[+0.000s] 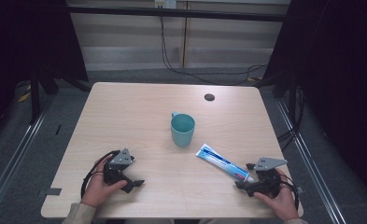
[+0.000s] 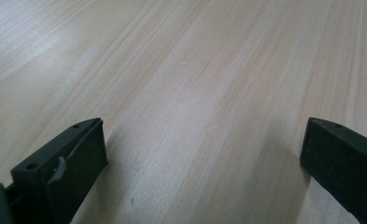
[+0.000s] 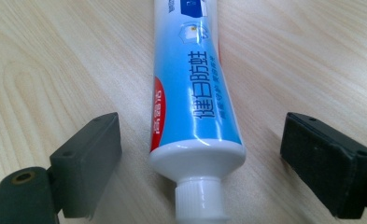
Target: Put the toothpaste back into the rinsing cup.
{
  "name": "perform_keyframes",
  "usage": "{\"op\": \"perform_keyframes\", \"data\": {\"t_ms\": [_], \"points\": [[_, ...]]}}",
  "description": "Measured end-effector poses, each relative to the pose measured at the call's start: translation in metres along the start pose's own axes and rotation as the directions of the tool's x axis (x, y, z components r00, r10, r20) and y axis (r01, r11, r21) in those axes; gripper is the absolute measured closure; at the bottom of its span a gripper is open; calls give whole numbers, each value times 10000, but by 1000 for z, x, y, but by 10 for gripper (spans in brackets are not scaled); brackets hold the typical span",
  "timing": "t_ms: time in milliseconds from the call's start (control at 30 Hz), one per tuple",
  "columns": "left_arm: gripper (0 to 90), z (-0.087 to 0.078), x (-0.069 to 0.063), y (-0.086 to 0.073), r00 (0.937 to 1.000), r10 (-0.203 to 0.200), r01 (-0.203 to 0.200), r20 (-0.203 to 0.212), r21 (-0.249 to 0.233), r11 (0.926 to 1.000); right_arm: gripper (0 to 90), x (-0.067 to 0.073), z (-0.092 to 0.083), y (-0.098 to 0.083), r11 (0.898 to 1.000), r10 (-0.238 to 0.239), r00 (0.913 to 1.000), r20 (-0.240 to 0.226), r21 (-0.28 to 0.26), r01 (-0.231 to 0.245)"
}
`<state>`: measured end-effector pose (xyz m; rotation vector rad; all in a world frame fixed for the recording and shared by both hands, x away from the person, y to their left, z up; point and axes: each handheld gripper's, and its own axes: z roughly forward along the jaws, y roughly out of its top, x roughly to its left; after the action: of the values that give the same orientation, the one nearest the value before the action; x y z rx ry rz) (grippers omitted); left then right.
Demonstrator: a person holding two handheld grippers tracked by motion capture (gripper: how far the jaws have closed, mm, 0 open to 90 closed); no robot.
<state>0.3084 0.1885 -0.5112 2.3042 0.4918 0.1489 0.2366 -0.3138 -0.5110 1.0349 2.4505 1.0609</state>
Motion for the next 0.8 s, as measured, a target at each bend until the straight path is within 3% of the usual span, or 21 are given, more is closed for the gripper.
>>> {"op": "perform_keyframes", "data": {"t_ms": [367, 600, 800], "points": [[0, 0, 0, 0, 10000, 4, -4, 0, -2, 10000, 123, 2, 1, 1, 9998, 201, 9996, 191, -4, -201], [0, 0, 0, 0, 10000, 3, -3, -1, -4, 10000, 164, 3, 3, 19, 9916, 363, 9987, 366, 1230, -405], [0, 0, 0, 0, 10000, 3, -3, -3, -4, 10000, 184, 0, 7, 34, 9800, 255, 9995, 199, 1969, -290]]}}
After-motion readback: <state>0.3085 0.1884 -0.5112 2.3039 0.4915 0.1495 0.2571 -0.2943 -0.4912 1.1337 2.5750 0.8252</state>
